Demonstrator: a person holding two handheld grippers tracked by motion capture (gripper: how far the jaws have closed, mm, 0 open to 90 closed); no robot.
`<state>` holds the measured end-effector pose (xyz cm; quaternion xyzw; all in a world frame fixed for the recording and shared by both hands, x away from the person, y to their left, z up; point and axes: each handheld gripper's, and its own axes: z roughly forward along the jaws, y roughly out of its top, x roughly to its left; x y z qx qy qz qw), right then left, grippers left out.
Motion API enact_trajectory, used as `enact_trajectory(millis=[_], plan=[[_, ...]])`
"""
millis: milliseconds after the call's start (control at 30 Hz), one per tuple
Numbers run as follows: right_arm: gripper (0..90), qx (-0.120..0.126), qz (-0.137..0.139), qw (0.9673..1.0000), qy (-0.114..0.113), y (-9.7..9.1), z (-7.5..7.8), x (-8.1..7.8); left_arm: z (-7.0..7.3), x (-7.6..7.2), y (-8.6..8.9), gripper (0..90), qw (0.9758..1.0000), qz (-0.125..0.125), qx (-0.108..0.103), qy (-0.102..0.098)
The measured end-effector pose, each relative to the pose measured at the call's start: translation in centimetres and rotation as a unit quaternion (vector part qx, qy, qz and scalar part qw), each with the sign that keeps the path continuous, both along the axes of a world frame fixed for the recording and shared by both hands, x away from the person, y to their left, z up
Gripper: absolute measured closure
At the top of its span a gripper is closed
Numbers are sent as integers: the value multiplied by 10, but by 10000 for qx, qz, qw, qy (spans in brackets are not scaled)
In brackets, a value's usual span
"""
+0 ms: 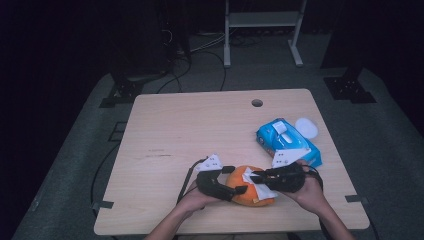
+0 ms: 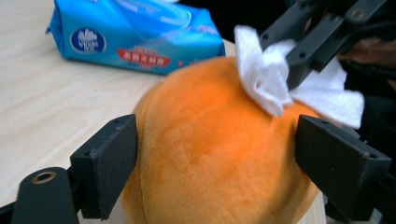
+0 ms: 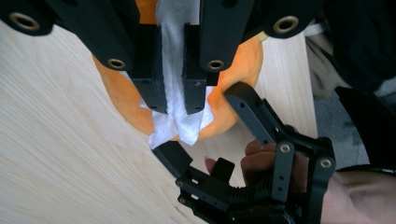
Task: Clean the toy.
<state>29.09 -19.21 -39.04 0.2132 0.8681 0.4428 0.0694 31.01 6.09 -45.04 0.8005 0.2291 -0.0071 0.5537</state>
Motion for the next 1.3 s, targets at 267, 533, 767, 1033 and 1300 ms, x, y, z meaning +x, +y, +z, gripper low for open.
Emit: enact_trajectory(millis=[267, 533, 767, 1033, 1300], plan=[[799, 110, -28, 9998, 137, -12, -1, 3, -1, 4, 2, 54, 9998, 48, 102, 153], [799, 94, 3, 10000, 14, -5, 1, 0, 4, -4, -1, 327, 9995, -191, 246, -40], [801, 328, -217, 9989, -271, 1, 10, 1, 21, -10, 0, 384, 9874, 118, 630, -1449], [801, 254, -503, 9983, -121, -8, -7, 14, 8, 7, 22, 301, 9928, 161, 686, -973], [801, 293, -690, 9972, 79, -17, -16, 14, -1, 11, 31, 287, 9956, 204, 663, -631]])
